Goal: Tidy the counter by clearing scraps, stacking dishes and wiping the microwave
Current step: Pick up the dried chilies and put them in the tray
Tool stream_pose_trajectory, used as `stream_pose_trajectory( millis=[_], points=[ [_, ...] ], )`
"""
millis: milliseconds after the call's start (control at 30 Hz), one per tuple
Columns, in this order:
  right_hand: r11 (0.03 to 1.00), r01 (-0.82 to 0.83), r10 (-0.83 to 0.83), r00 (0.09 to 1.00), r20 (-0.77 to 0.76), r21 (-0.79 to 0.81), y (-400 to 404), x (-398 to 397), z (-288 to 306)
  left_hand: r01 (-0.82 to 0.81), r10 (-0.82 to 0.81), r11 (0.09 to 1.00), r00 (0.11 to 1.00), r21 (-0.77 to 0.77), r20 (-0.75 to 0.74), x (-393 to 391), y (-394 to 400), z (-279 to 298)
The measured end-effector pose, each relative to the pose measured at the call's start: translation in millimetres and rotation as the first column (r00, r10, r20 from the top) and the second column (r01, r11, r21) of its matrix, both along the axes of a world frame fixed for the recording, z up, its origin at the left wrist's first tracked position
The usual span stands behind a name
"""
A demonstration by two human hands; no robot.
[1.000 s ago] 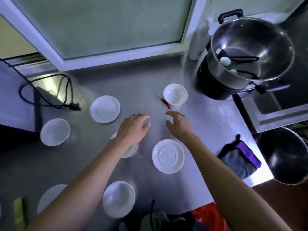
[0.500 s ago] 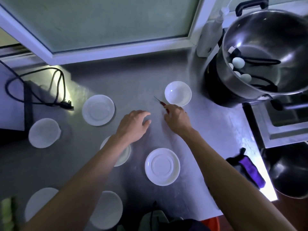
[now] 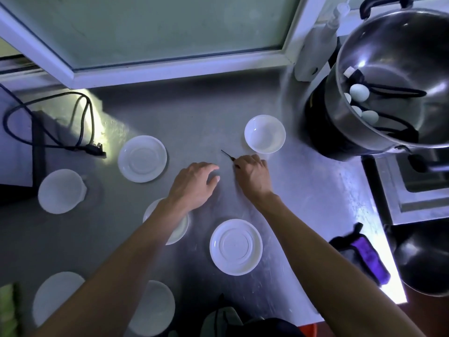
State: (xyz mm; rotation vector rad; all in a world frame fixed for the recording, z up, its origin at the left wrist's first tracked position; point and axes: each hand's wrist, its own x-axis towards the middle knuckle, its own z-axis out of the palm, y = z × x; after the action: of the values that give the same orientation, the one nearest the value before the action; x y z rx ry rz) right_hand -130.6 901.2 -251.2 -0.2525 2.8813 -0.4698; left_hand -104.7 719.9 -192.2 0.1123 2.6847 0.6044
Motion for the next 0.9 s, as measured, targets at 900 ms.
stream_pose_trajectory(
  millis=[900],
  points=[
    [0.927,-0.030,0.046,0.998,0.034,-0.373,-50,39,40,-0.204,0.202,0.978,0.978,-0.046,-0.050,86,-38,27]
  ],
)
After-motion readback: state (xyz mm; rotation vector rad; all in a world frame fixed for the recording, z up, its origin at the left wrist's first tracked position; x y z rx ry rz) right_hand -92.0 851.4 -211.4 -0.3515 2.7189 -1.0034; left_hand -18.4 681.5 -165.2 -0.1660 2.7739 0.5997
